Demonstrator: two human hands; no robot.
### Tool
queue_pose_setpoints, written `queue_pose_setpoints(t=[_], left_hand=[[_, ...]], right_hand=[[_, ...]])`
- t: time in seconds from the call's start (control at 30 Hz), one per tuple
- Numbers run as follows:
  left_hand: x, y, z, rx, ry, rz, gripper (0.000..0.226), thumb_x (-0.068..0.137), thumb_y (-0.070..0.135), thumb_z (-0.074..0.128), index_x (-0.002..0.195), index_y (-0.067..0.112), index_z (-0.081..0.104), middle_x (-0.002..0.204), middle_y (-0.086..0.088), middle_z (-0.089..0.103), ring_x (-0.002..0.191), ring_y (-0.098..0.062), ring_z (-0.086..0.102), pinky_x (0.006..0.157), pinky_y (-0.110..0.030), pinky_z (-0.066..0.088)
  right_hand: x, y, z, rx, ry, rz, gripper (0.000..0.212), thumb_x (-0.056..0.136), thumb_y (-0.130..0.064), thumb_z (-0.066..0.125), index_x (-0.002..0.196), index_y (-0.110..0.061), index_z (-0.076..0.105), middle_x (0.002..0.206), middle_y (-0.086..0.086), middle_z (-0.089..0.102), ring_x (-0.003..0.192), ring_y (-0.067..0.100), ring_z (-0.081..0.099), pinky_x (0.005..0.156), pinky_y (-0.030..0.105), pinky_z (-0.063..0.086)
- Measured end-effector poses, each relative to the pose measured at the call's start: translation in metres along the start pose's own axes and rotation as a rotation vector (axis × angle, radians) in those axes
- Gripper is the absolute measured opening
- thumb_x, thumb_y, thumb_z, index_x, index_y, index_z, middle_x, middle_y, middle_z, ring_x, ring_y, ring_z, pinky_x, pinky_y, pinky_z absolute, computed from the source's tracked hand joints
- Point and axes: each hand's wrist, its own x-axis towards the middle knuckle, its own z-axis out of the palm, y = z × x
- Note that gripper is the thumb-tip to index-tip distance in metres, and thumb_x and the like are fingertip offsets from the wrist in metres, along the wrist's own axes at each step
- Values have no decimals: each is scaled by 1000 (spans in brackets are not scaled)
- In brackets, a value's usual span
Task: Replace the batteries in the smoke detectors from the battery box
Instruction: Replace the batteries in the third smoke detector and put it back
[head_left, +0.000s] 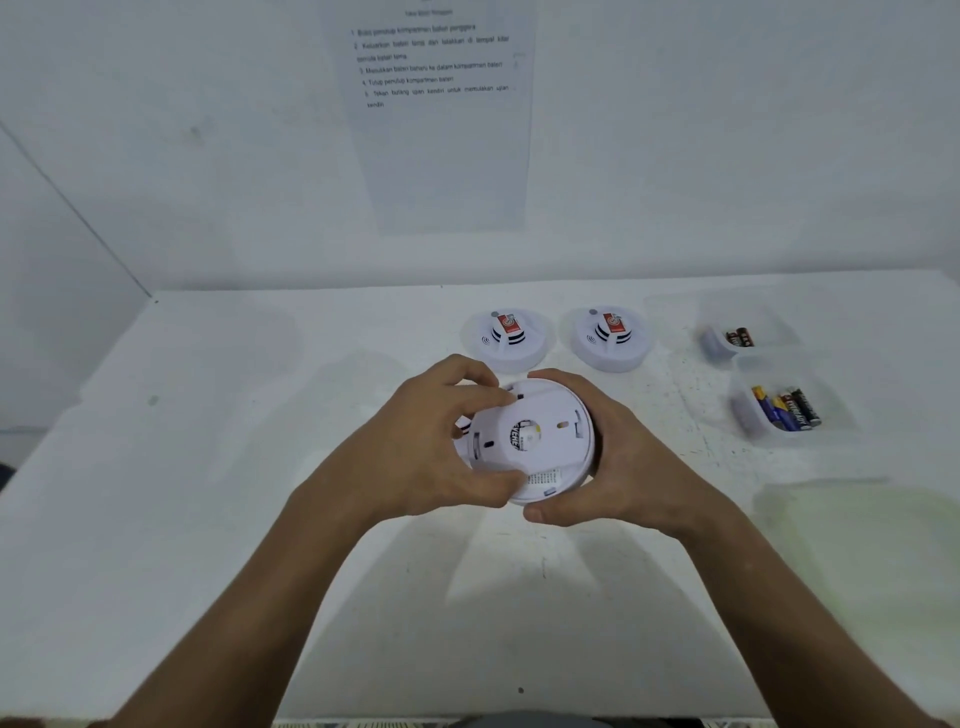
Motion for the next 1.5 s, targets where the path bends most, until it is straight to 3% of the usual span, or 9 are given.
queue_pose_setpoints(t=[0.23, 0.5, 0.73, 0.9, 1.1, 1.2, 1.27, 1.4, 1.5], left_hand=[[4, -8, -7, -1, -43, -3, 60, 59, 45, 85, 115, 37, 66, 110, 20, 51, 95, 5, 56, 73, -10, 50], [4, -17, -9, -113, -40, -36, 65, 63, 46, 85, 123, 39, 61, 116, 20, 55, 98, 1, 61, 77, -16, 54], [9, -27, -13, -288, -116, -37, 67, 60, 18, 86, 123, 29, 65, 110, 10, 57, 95, -9, 67, 72, -22, 56], [13, -30, -12, -331, -101, -21, 66, 60, 11, 82, 122, 28, 67, 96, 11, 53, 86, -13, 67, 64, -19, 52], [13, -33, -9, -493, 14, -49, 75, 61, 30, 83, 131, 32, 56, 116, 9, 65, 94, -22, 67, 76, -36, 57], [10, -27, -9, -749, 11, 18, 72, 72, 3, 77, 136, 22, 49, 123, -6, 64, 103, -25, 66, 86, -37, 56], [10, -25, -7, -824, 36, 37, 68, 76, -4, 71, 136, 17, 48, 125, -11, 63, 111, -28, 64, 90, -35, 54], [8, -31, 1, -478, 55, -13, 76, 66, 22, 81, 135, 29, 49, 131, 6, 57, 119, -15, 57, 94, -30, 51], [6, -31, 4, -420, -79, -46, 94, 63, 23, 90, 142, 36, 40, 134, 13, 56, 121, -12, 57, 99, -35, 50]], right_hand=[[7, 3, 6, 13, 9, 5, 94, 58, -12, 91, 139, -24, 43, 129, -11, 59, 123, 12, 56, 93, 23, 53], [13, -2, 5, 15, 17, 8, 92, 60, -10, 91, 138, -26, 45, 130, -11, 59, 124, 13, 56, 93, 25, 54], [16, -1, 0, 47, -35, 11, 91, 57, -9, 90, 137, -24, 48, 130, -5, 60, 124, 19, 57, 96, 40, 55], [23, 3, -6, 29, -80, 25, 92, 56, -10, 89, 137, -23, 48, 129, -6, 61, 122, 19, 58, 96, 39, 55], [28, 13, -6, -239, -28, 54, 96, 50, -44, 86, 130, -45, 34, 130, -19, 42, 120, 7, 47, 93, 37, 55], [30, 13, -7, -277, -38, 48, 107, 54, -37, 86, 139, -51, 22, 134, -22, 38, 120, 12, 46, 96, 42, 50], [31, 12, -8, -200, -42, 2, 106, 56, -26, 85, 142, -44, 26, 134, -13, 45, 118, 21, 51, 93, 47, 51], [31, 9, -12, 77, -3, -46, 99, 55, -5, 88, 137, -29, 37, 128, -5, 55, 118, 20, 58, 90, 38, 56], [30, 9, -10, 187, -13, -45, 97, 55, -12, 88, 136, -30, 38, 134, -6, 54, 126, 22, 54, 95, 32, 52]])
